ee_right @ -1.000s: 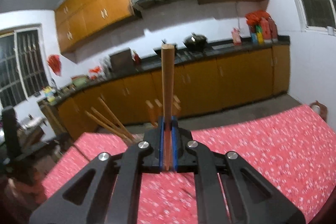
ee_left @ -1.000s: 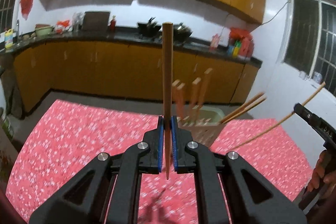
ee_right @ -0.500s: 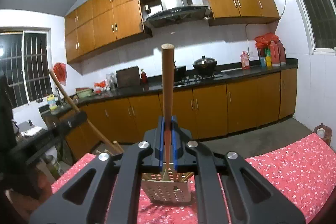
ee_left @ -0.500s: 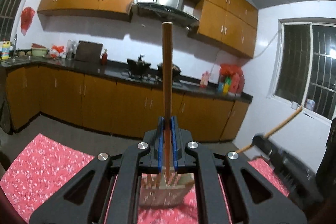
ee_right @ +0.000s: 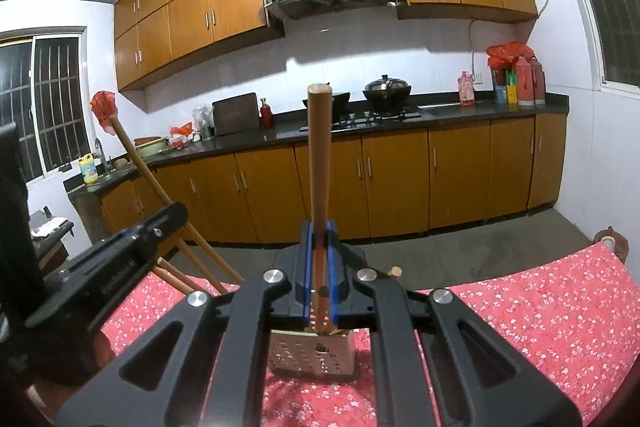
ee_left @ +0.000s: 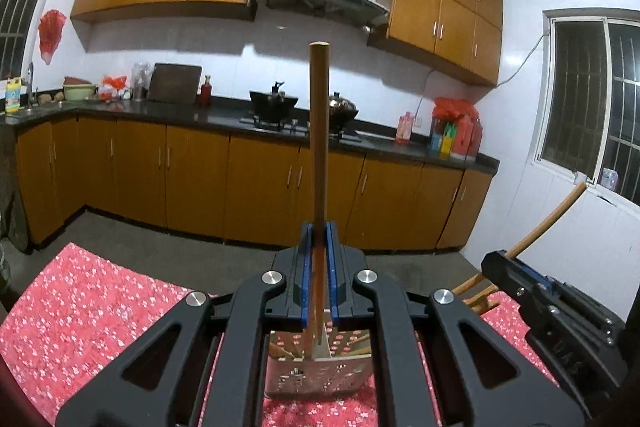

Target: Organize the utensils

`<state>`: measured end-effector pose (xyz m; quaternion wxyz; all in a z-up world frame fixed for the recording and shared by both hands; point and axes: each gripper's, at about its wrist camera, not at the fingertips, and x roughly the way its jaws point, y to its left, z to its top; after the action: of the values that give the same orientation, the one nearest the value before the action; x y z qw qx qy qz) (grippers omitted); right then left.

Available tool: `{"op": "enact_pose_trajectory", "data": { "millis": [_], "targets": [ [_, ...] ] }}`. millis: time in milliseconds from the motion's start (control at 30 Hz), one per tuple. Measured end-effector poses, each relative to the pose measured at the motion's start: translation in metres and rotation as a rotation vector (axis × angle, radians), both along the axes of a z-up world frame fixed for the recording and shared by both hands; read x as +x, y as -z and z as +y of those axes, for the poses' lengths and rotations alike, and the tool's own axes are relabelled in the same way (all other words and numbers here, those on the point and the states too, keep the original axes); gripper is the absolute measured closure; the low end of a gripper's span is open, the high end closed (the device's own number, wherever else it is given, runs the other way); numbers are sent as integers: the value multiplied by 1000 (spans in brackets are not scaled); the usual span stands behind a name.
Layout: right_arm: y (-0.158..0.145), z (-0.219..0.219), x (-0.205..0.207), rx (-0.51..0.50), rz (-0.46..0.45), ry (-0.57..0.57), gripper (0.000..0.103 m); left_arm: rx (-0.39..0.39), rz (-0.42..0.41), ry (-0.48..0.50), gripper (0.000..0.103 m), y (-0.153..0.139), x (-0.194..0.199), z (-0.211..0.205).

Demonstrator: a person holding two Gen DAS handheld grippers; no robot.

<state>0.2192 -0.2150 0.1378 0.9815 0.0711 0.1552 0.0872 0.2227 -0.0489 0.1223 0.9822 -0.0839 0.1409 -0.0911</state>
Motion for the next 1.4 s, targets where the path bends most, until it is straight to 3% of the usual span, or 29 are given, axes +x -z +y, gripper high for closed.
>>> {"op": "enact_pose_trajectory", "data": {
  "millis": [133,500,633,667,800,900,1033,1167,1400],
  "targets": [
    [4,2,1,0,12,-12,93,21,-5,3,95,2,0,-2],
    [-2,-7,-14,30,-18,-14,92,-29,11,17,94,0,1,9],
    [-4,-14,-28,38,-37,-9,87,-57,-29,2,70,-11,-11,21],
    [-5,-16,-34,39,-44,-4,85,-62,-40,0,70,-13,-14,24],
    [-3,-21,-55,33,-67,13,66,-99,-60,7,67,-19,-36,43],
    [5,-20,-77,-3,-88,36,44,-78,-59,-10,50,-14,-55,54],
    [25,-10,-106,-86,-112,72,14,-26,-39,-43,13,8,-86,68],
    [49,1,-129,-147,-96,81,4,12,9,-70,3,33,-111,79],
    [86,14,-161,-156,-16,88,4,83,62,-136,2,74,-158,86]
  ]
}}
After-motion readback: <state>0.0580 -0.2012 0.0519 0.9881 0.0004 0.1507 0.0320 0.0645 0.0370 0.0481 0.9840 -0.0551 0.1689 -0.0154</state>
